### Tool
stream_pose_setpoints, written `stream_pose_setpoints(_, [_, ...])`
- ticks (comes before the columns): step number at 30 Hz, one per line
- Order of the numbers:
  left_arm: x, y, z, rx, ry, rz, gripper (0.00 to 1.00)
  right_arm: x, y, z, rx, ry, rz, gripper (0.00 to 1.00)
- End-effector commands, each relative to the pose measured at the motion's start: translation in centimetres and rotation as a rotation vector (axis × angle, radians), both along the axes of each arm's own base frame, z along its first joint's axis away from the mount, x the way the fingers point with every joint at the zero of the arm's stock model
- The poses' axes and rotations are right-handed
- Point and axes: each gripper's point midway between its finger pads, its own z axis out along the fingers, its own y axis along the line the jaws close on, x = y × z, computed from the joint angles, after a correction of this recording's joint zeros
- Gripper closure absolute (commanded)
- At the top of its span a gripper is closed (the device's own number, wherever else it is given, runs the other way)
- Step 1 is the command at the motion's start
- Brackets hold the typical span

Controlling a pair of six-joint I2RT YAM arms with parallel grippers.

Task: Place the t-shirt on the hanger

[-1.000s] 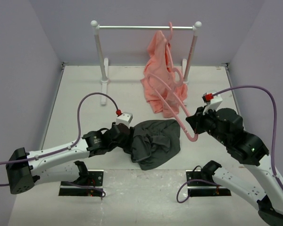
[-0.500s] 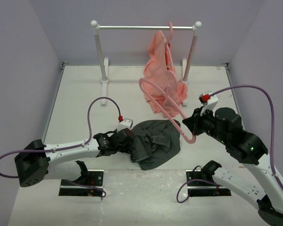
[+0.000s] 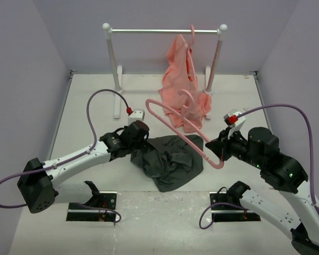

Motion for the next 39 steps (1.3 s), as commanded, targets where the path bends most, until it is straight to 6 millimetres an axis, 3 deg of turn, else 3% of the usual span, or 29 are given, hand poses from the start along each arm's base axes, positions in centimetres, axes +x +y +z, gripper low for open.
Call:
stream_pose_setpoints(1, [4.4, 0.2, 6.1, -0.050, -0.120, 0.036, 1.00, -2.1, -0.3, 2.5, 0.023, -0.062, 0.091, 1.00])
stream_pose_setpoints(2, [5.6, 0.1, 7.6, -0.064, -0.142, 0.039, 1.00, -2.7, -0.5, 2.6, 0.013, -0.049, 0.106, 1.00])
stream_pose_setpoints(5, [7.5, 0.2, 8.7, -0.050, -0.145, 0.044, 1.00, -3.5, -0.8, 2.0, -0.022, -0.007, 0.128, 1.00])
stream_pose_setpoints(10, [10.6, -0.1, 9.0, -0.066, -0.144, 0.058, 1.00, -4.8, -1.1, 1.6, -0.025, 0.036, 0.153, 1.00])
stream_pose_setpoints(20, [13.9, -0.8, 9.0, -0.074, -0.154, 0.092, 1.00, -6.0, -0.6, -0.2, 0.002, 0.105, 0.184, 1.00])
stream_pose_setpoints(31, [12.0, -2.3, 10.8, -0.195, -0.155, 0.017, 1.00, -0.8, 2.1, -2.3, 0.004, 0.076, 0.111, 1.00])
stream_pose_setpoints(35, [11.2, -2.4, 12.5, -0.232, -0.181, -0.009, 1.00, 0.7, 3.3, -2.8, 0.021, 0.062, 0.104, 1.00])
stream_pose_setpoints(39, [9.4, -4.3, 15.0, -0.249, -0.217, -0.101, 1.00, 1.9, 5.0, -2.7, 0.088, 0.035, 0.117, 1.00])
